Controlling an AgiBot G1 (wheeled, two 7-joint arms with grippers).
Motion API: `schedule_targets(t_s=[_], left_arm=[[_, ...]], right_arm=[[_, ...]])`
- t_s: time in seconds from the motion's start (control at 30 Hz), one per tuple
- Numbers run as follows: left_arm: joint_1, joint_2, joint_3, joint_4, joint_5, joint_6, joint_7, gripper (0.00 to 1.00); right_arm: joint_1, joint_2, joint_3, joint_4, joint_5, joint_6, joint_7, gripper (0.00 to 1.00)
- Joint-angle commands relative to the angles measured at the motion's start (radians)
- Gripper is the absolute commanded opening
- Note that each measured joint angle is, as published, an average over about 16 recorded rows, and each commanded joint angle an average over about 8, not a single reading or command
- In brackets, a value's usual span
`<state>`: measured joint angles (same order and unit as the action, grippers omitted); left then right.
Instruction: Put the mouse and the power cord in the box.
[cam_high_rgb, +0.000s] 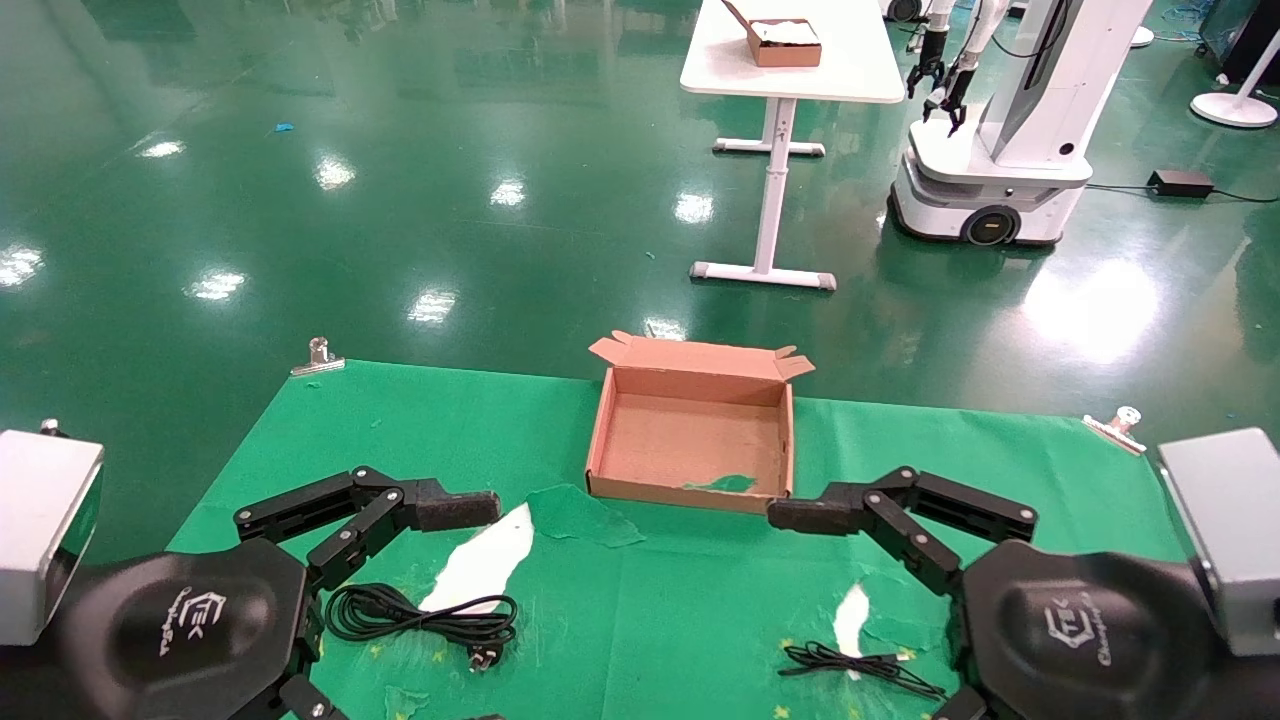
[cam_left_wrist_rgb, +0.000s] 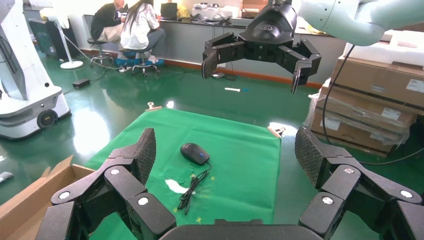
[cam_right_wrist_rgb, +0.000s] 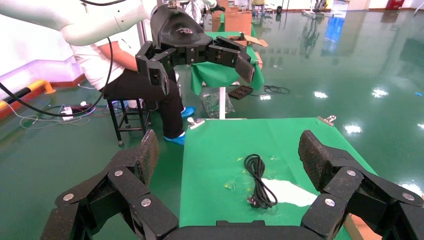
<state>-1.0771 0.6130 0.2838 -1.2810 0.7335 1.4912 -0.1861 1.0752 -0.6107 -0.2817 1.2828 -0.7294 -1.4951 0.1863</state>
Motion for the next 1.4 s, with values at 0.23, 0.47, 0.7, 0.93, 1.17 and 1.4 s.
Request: schedule_targets(t_s=[0.23,0.47,0.7,0.93,1.17,1.4], left_arm=[[0.000,0.000,0.000,0.000,0.000,0.000,0.000,1.00],[0.000,0.000,0.000,0.000,0.000,0.000,0.000,1.00],[0.001,0.000,0.000,0.000,0.000,0.001,-0.001,1.00],[-0.013,-0.011,0.043,-0.025,0.095,0.016,-0.004,1.00],[-0.146,0.016,0.186,-0.031,0.431,0.041,-0.047,1.00],[-0.274,0.107,0.287,0.062,0.684,0.040,-0.053,1.00]], right_arm=[[0.000,0.000,0.000,0.000,0.000,0.000,0.000,1.00],[0.000,0.000,0.000,0.000,0.000,0.000,0.000,1.00],[-0.001,0.001,0.001,0.000,0.001,-0.001,0.000,1.00],[-0.006,0.015,-0.008,-0.003,-0.038,-0.003,-0.020,1.00],[0.047,0.045,-0.083,0.008,-0.296,0.011,-0.047,1.00],[0.172,-0.003,-0.176,0.023,-0.574,0.036,0.000,1.00]])
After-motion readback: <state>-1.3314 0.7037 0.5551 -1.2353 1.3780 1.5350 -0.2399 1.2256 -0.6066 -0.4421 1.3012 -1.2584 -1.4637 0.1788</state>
